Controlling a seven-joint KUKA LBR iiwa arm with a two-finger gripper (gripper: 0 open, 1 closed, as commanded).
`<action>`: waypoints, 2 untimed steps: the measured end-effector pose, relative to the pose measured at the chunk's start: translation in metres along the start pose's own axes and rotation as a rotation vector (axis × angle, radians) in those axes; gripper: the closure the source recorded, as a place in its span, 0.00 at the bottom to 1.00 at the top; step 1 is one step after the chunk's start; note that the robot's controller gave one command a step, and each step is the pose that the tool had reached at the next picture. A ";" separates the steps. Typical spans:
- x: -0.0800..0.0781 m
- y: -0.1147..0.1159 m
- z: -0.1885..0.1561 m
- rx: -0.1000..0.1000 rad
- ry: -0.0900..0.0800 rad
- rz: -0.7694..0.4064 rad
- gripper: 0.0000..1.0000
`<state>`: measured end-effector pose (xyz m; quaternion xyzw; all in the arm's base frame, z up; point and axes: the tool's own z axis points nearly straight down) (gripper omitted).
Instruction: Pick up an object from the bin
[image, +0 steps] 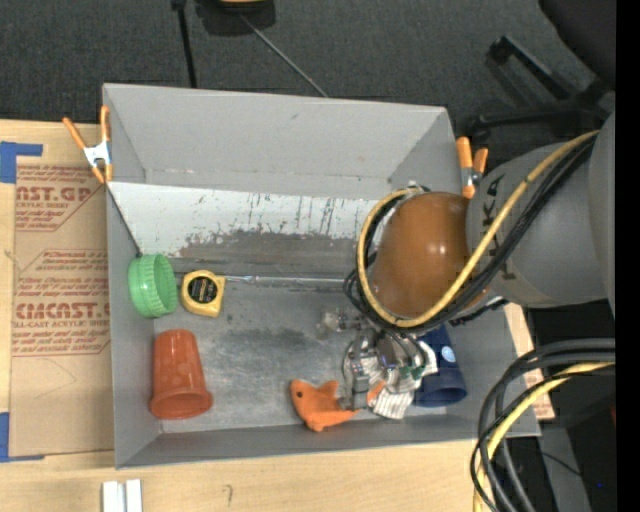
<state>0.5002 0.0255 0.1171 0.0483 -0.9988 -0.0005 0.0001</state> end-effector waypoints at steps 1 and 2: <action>0.017 0.027 -0.002 0.000 0.002 -0.122 0.00; 0.016 0.023 0.044 0.000 -0.011 -0.046 0.00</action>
Offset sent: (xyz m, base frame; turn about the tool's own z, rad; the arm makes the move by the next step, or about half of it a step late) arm -0.0208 0.0204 -0.0471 -0.0445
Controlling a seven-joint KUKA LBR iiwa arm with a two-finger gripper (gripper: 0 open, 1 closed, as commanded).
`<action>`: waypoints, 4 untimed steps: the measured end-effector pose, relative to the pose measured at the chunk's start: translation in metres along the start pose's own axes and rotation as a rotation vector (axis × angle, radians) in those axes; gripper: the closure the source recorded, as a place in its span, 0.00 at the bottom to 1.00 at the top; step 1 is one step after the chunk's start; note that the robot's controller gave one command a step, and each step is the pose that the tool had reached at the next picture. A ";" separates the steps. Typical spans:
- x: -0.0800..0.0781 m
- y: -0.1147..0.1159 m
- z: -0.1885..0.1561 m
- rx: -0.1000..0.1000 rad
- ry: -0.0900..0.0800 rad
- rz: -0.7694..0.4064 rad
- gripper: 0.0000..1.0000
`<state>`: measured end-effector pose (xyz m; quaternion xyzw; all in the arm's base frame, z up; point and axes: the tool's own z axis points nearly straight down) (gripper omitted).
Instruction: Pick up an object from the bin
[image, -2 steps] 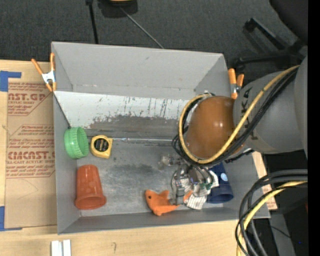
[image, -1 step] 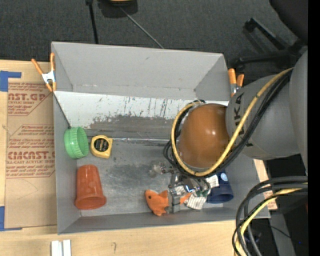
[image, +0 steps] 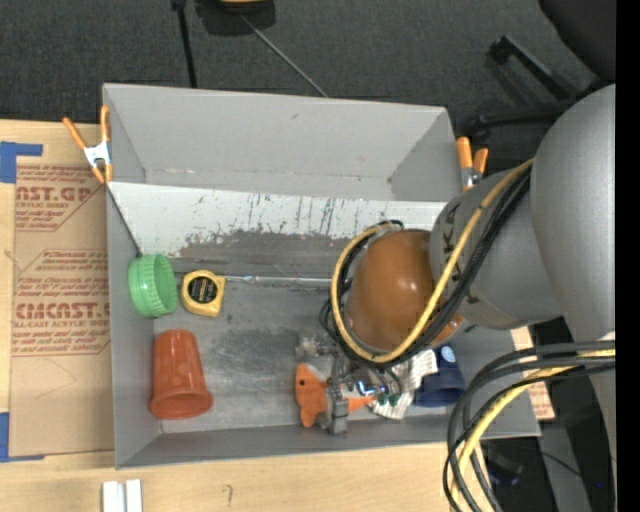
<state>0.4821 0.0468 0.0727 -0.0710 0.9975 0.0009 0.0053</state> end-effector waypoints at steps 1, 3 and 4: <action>0.002 -0.027 0.003 0.001 0.011 0.155 1.00; 0.002 -0.027 0.002 0.001 0.011 0.155 1.00; 0.004 -0.026 -0.004 0.001 0.018 0.155 1.00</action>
Offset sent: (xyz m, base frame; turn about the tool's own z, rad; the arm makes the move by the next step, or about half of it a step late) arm 0.0000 0.0000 0.0000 0.0000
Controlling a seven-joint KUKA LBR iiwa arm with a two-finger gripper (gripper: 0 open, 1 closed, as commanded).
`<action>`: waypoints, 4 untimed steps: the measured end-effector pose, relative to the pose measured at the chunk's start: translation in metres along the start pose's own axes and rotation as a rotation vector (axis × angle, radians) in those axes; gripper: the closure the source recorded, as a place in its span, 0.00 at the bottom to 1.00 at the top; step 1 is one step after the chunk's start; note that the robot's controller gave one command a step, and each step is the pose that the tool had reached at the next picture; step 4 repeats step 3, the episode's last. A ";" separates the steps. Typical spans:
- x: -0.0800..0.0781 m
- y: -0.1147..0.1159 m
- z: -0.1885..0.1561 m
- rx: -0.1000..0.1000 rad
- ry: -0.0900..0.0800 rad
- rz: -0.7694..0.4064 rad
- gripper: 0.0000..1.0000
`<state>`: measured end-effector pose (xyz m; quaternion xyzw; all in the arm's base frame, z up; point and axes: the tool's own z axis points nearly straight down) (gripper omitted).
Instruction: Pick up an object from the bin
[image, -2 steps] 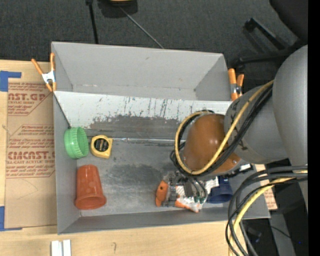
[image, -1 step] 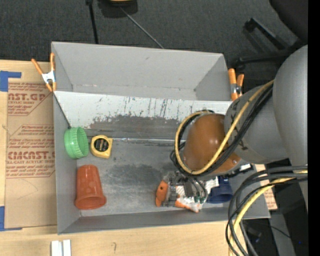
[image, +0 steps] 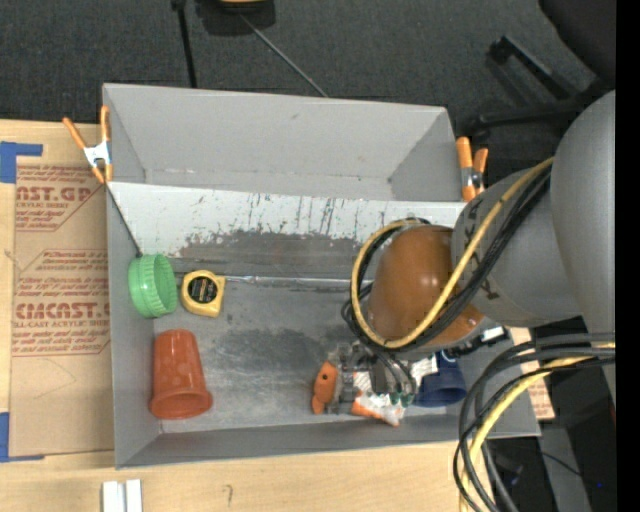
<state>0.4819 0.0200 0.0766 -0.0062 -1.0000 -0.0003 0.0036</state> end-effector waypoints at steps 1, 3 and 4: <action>0.002 0.000 -0.020 0.000 0.005 0.000 1.00; -0.001 0.000 -0.054 0.000 -0.011 0.000 1.00; -0.001 0.000 -0.054 0.000 -0.011 0.000 1.00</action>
Offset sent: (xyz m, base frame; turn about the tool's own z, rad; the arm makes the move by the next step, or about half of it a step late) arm 0.0000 0.0000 0.0606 0.0000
